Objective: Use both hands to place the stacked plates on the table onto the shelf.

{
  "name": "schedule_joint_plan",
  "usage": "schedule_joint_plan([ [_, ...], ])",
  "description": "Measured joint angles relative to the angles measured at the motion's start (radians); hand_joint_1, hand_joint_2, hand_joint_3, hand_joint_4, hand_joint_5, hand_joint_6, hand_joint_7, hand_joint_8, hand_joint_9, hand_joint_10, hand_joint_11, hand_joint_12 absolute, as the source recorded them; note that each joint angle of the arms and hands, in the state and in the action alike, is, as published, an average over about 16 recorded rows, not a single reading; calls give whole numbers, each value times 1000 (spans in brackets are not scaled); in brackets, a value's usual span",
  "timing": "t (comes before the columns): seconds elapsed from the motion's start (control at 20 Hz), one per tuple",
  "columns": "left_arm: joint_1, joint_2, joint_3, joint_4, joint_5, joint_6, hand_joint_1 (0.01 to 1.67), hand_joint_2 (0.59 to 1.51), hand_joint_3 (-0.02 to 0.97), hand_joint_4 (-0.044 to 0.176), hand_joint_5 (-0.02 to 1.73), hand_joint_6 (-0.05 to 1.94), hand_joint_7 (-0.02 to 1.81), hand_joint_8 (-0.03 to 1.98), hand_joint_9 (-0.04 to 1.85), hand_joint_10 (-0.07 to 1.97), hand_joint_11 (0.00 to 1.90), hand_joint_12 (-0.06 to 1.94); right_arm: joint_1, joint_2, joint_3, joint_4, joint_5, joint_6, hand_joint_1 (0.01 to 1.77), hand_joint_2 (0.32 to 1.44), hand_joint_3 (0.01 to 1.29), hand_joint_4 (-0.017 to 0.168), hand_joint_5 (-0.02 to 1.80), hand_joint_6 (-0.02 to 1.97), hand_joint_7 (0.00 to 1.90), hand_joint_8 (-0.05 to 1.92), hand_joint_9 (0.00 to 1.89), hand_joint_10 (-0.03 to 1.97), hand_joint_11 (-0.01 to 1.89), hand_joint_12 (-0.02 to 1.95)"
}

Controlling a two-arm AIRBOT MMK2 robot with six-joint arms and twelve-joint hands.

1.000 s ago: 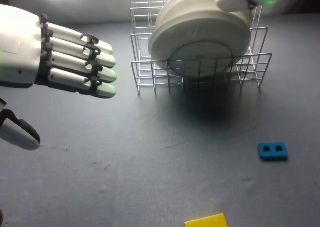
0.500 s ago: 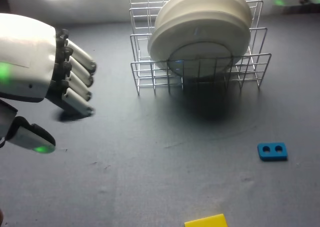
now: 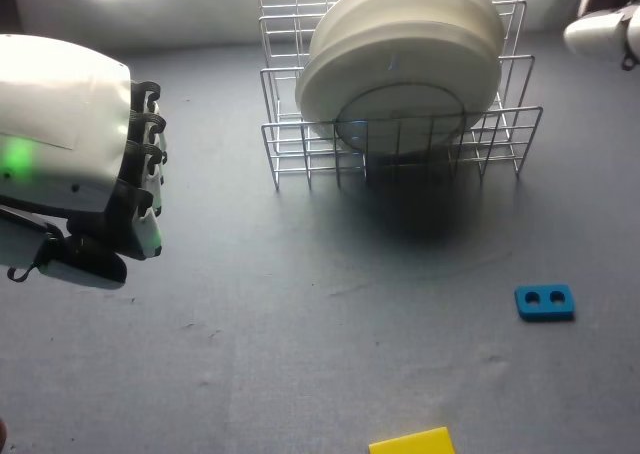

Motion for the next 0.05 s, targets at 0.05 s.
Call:
schedule_joint_plan([
  [0.05, -1, 0, -3, 0, -1, -1, 511, 1424, -6, 105, 1178, 1902, 1323, 1909, 1301, 1928, 1228, 1934, -3, 1, 0, -7, 7, 9, 509, 1374, 12, 65, 1175, 1923, 1466, 1904, 1556, 1927, 1653, 1908],
])
